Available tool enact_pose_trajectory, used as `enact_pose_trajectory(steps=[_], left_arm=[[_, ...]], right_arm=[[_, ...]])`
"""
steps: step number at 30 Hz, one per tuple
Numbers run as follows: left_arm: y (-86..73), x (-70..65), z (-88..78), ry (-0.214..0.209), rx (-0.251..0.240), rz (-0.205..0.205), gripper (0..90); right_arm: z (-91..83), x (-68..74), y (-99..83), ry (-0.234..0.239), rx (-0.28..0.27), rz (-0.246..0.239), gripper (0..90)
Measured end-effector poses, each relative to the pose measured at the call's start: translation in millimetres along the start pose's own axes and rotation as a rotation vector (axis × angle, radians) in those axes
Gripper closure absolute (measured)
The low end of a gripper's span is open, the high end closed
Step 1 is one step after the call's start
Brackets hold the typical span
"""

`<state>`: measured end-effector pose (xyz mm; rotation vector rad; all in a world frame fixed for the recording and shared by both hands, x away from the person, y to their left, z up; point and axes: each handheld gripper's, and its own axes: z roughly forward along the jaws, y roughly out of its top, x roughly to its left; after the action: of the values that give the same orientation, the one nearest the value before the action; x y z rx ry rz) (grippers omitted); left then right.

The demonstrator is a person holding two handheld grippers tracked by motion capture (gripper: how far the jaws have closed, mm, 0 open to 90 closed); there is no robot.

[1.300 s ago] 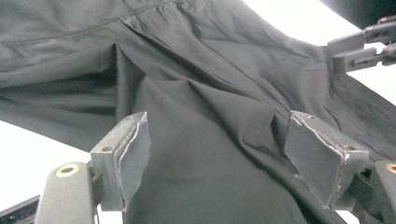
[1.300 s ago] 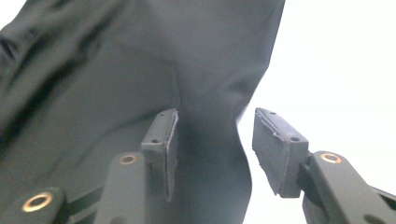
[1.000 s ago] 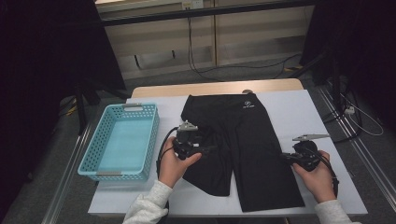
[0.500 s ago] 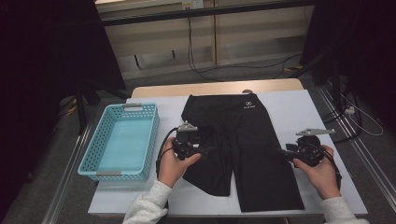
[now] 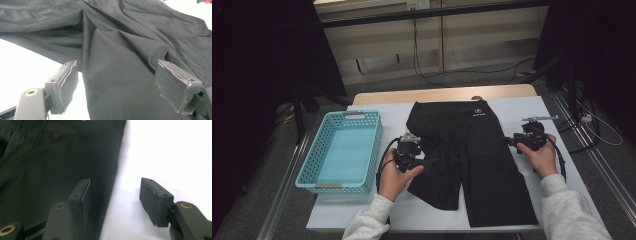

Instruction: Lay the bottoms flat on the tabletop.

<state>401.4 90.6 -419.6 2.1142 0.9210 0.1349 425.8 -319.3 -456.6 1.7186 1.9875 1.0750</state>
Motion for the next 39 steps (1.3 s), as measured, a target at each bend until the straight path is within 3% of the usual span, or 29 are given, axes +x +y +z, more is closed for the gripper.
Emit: enact_pose_trajectory(steps=[3, 7, 10, 13, 15, 17, 20, 24, 31, 39], left_arm=[[-0.1, 1.9, -0.5, 0.006, 0.002, -0.004, 20.6], [0.0, 3.7, -3.9, 0.018, -0.014, -0.017, 20.8], [0.6, 4.5, -4.9, 0.021, -0.024, -0.023, 21.2], [-0.4, 5.6, -4.3, 0.014, -0.016, -0.030, 22.1], [-1.4, 6.8, -3.9, 0.015, -0.010, -0.029, 22.3], [-1.7, 7.2, -3.6, 0.015, -0.011, -0.039, 22.5], [-0.9, 7.1, -3.6, 0.012, -0.012, -0.035, 22.6], [-0.9, 6.8, -2.6, 0.014, -0.009, -0.032, 23.5], [-0.8, 8.0, -2.6, 0.022, -0.008, -0.032, 24.6], [-1.7, 6.5, 0.9, 0.021, 0.001, -0.030, 24.6]], right_arm=[[13.9, 0.1, 13.2, -0.023, 0.023, -0.012, 43.6], [29.7, 4.3, 21.2, -0.032, -0.008, -0.022, 50.1], [39.1, 13.0, 24.0, -0.026, -0.019, -0.075, 50.8], [43.7, 25.0, 25.1, -0.084, -0.001, -0.166, 55.6], [44.4, 27.0, 24.3, -0.087, -0.009, -0.157, 60.6], [43.4, 24.5, 24.7, -0.072, -0.010, -0.146, 71.5], [43.3, 22.2, 24.6, -0.015, -0.002, -0.141, 88.4], [43.2, 19.6, 24.9, 0.013, 0.003, -0.101, 89.4], [37.1, 2.0, 28.1, 0.013, 0.024, -0.061, 89.8], [26.9, -24.3, 29.5, -0.045, 0.021, -0.021, 89.7]])
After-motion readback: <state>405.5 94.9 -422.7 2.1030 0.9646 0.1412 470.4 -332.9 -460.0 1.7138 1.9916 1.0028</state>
